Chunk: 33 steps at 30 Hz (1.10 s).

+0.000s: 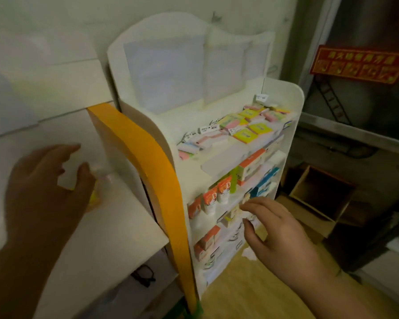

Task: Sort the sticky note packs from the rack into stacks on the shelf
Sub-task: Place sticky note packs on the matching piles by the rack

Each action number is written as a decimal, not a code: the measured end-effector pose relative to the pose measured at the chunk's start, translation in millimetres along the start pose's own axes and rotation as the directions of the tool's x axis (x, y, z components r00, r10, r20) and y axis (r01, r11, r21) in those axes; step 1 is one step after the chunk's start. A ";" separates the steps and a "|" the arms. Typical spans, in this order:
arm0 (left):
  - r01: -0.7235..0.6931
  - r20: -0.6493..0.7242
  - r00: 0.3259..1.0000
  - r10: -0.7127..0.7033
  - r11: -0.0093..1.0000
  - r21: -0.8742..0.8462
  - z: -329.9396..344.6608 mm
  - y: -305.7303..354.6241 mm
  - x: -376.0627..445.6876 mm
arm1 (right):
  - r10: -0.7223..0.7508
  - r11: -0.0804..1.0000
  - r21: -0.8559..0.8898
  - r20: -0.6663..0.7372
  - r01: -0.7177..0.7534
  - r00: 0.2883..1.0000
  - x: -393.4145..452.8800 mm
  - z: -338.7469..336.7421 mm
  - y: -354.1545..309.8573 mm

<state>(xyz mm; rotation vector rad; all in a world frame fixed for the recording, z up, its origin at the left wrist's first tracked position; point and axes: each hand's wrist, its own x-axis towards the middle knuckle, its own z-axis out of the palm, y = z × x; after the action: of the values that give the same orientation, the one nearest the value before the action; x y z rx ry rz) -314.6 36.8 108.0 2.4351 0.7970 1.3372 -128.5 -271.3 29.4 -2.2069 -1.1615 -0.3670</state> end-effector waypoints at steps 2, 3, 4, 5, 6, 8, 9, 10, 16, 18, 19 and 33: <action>-0.104 -0.073 0.992 0.107 0.994 0.041 6.0 61.0 -15.6 | 0.039 0.999 -0.010 0.003 -0.039 0.999 -2.4 -12.1 31.7; -0.183 -0.075 0.979 0.188 0.980 0.075 14.1 87.2 -25.1 | 0.055 0.998 -0.007 0.014 -0.055 0.998 -3.9 -18.0 47.0; -0.260 -0.045 0.963 0.265 0.961 0.098 26.1 110.4 -34.8 | 0.068 0.998 -0.001 0.032 -0.068 0.997 -5.9 -24.3 61.4; -0.319 0.016 0.947 0.320 0.941 0.115 40.6 131.2 -43.9 | 0.077 0.997 0.002 0.051 -0.077 0.996 -8.3 -31.3 74.8; -0.356 0.117 0.932 0.342 0.925 0.130 57.6 145.6 -53.0 | 0.082 0.997 -0.003 0.066 -0.082 0.994 -11.0 -38.2 87.2; -0.352 0.363 0.889 0.278 0.923 0.156 91.9 162.8 -71.8 | 0.100 0.995 -0.018 0.093 -0.098 0.991 -17.6 -51.0 109.6; -0.328 0.446 0.866 0.227 0.931 0.162 106.9 167.8 -80.6 | 0.108 0.994 -0.015 0.105 -0.107 0.989 -21.1 -56.8 119.3; -0.304 0.492 0.849 0.192 0.939 0.158 120.0 170.7 -87.7 | 0.116 0.993 -0.011 0.119 -0.115 0.986 -24.8 -61.8 128.2; -0.244 0.592 0.803 0.067 0.943 0.224 171.3 189.6 -93.9 | 0.183 0.983 -0.027 0.128 -0.181 0.975 -44.5 -71.8 170.7; -0.228 0.602 0.798 0.028 0.939 0.259 186.2 192.9 -90.1 | 0.204 0.979 -0.034 0.124 -0.201 0.971 -49.7 -67.6 181.9; -0.209 0.606 0.795 0.000 0.938 0.275 194.1 193.9 -88.0 | 0.206 0.979 -0.032 0.123 -0.204 0.971 -51.8 -65.0 188.1; -0.073 0.556 0.821 -0.128 0.943 0.324 319.4 165.2 -12.2 | 0.181 0.975 -0.181 0.291 -0.131 0.940 40.5 -28.3 253.3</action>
<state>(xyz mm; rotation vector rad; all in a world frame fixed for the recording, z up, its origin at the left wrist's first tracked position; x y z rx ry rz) 3.7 -92.2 0.9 2.8337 0.9316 0.4033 102.6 -371.5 -26.6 -2.5447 -1.1339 -0.0508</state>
